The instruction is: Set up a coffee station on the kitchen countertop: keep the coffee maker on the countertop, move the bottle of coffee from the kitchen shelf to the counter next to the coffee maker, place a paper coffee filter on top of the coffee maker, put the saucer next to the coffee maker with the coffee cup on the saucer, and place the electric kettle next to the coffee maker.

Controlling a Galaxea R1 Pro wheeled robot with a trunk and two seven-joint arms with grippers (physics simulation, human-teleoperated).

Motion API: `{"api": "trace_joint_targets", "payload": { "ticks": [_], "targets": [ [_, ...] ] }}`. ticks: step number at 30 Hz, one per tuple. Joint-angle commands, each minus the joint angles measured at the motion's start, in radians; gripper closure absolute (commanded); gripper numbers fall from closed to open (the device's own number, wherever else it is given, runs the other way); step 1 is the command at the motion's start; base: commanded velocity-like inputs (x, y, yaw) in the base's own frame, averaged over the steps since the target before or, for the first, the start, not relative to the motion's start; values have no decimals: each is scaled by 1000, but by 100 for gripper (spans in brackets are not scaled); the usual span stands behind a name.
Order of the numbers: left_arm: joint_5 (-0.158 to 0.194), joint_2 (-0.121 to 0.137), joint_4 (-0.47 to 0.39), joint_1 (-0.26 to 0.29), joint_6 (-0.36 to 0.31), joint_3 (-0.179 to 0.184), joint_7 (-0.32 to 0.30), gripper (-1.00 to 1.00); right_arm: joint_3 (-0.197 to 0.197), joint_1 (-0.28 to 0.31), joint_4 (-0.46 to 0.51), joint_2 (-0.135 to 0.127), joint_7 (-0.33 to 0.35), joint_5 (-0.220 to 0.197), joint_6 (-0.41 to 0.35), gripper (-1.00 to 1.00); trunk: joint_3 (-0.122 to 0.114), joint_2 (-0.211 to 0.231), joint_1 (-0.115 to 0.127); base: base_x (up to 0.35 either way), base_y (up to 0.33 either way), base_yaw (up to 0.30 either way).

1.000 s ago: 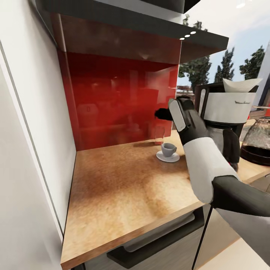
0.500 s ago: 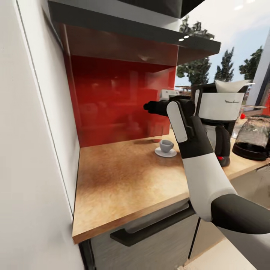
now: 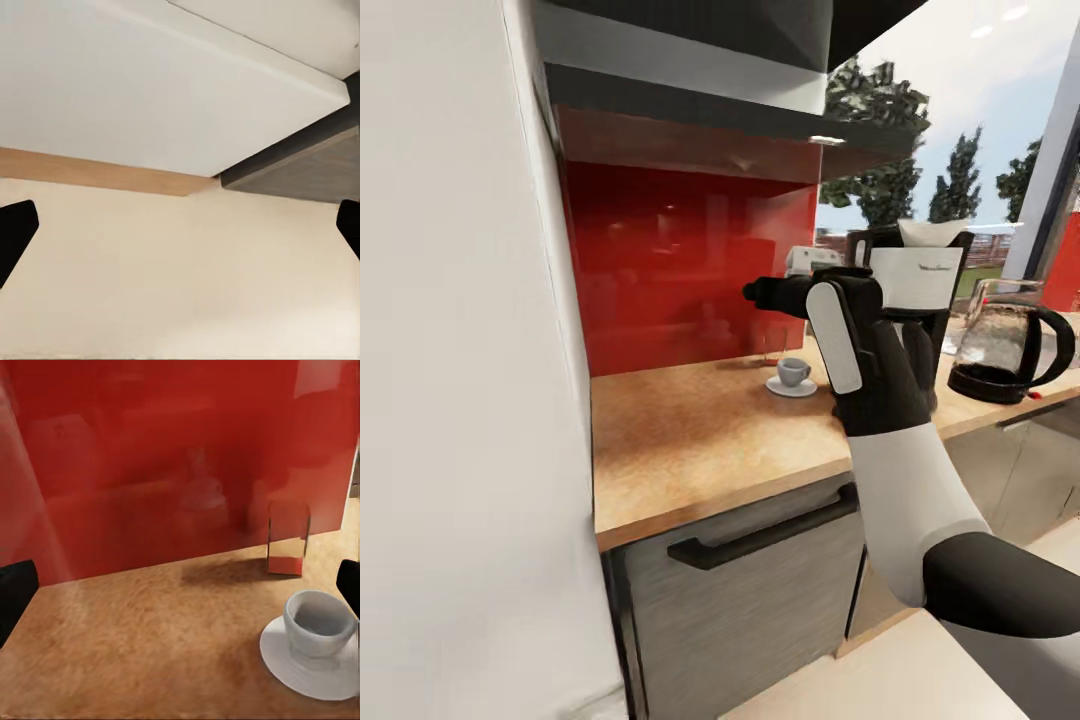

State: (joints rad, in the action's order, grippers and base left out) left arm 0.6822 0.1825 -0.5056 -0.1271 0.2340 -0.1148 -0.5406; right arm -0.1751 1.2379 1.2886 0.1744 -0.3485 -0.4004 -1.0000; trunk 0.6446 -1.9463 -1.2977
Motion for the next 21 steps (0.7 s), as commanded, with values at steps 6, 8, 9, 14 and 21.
{"api": "trace_joint_targets", "payload": {
  "ticks": [6, 8, 9, 14, 21],
  "targets": [
    [8, 0, -1, 0, -2, 0, -6, -100, -1, -36, 3, 0, -9, -11, 0, -100, 1, -1, 1, -333, 0, 0],
    [8, 0, -1, 0, -2, 0, -6, -100, 0, -46, 11, 0, -9, -11, 0, -100, 1, -1, 1, -334, 0, 0],
    [8, 0, -1, 0, -2, 0, -6, -100, 0, -53, 21, 0, -9, -11, 0, -100, 1, -1, 1, -334, 0, 0],
    [8, 0, 0, 0, -2, 0, -6, -100, 0, -74, 66, 0, -9, -11, -1, -100, 1, -1, 1, -333, 0, 0],
    [8, 0, 1, 0, -3, 0, -6, -100, 0, -83, 86, 0, -9, -11, -2, -100, 1, -1, 1, -334, 0, 0]
  ]
}}
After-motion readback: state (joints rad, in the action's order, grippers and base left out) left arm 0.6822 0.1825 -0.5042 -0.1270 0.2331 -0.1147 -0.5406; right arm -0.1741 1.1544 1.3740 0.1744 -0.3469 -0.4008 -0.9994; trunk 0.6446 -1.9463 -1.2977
